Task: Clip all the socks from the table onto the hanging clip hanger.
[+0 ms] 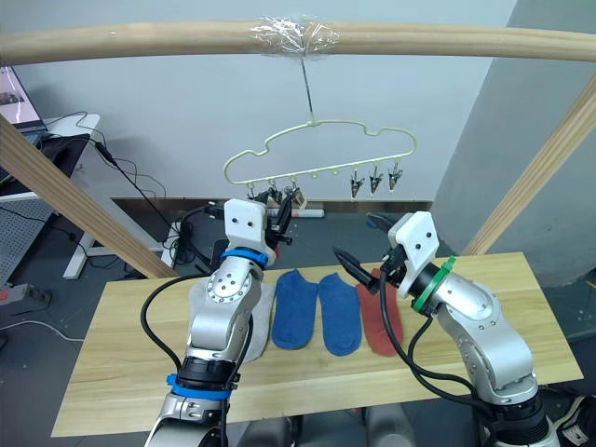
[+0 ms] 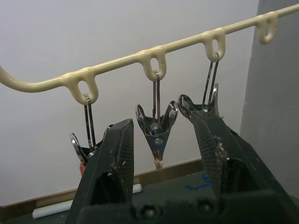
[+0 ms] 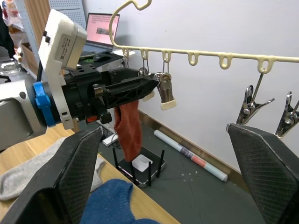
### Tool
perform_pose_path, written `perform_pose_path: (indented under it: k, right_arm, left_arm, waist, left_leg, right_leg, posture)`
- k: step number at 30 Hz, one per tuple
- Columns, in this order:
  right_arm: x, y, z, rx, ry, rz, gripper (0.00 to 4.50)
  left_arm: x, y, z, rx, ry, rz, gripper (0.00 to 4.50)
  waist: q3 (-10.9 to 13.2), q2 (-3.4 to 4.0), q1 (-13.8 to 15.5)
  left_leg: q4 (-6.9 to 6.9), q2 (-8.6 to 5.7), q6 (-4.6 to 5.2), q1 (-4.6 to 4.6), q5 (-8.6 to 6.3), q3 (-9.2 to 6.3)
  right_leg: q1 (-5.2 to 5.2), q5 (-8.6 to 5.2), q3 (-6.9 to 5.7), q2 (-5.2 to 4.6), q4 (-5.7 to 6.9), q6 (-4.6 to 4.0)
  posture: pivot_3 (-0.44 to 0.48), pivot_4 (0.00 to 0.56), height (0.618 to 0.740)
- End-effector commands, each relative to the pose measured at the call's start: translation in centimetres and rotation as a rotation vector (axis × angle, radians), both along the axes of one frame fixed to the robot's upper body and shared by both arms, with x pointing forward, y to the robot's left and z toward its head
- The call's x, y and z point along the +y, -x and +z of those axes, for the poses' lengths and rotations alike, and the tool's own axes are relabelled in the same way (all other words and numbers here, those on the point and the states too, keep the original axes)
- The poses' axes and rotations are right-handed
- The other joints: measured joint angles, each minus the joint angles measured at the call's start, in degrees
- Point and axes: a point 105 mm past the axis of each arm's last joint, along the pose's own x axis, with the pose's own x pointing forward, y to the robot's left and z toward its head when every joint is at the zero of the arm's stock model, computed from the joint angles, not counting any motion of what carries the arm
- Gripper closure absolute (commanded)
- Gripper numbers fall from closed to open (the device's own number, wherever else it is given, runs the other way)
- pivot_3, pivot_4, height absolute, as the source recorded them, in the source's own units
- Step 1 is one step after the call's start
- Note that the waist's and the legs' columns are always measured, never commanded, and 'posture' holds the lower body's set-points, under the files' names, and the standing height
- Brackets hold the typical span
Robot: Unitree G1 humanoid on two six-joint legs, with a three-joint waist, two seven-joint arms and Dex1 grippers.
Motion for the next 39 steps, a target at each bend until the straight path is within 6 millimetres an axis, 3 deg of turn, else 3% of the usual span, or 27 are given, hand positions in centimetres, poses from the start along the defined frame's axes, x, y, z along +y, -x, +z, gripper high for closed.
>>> perform_pose_path:
  k: [1, 22, 39]
  right_arm:
    - [0.4, 0.5, 1.4, -0.065, -0.016, 0.018, 0.0]
    - [0.3, 0.5, 1.3, -0.065, -0.016, 0.01, 0.0]
    - [0.3, 0.4, 1.4, -0.069, -0.015, 0.009, 0.0]
  left_arm:
    - [0.3, 0.0, 1.5, -0.064, -0.01, 0.028, 2.35]
    - [0.0, 1.3, 1.7, -0.068, 0.045, -0.025, 2.35]
    - [-0.1, 0.5, 1.6, -0.065, 0.024, -0.018, 2.35]
  waist:
    - [0.0, 0.0, 0.0]
    - [0.0, 0.0, 0.0]
    - [0.0, 0.0, 0.0]
  left_leg:
    - [0.0, 0.0, 0.0, 0.0, 0.0, 0.0]
    - [0.0, 0.0, 0.0, 0.0, 0.0, 0.0]
    - [-0.01, 0.0, 0.0, 0.0, 0.0, 0.0]
  right_leg:
    - [0.0, 0.0, 0.0, 0.0, 0.0, 0.0]
    - [0.0, 0.0, 0.0, 0.0, 0.0, 0.0]
    - [0.0, 0.0, 0.0, 0.0, 0.0, 0.0]
  posture:
    - [-0.156, 0.191, 0.74]
    - [-0.155, 0.196, 0.74]
    - [-0.159, 0.198, 0.74]
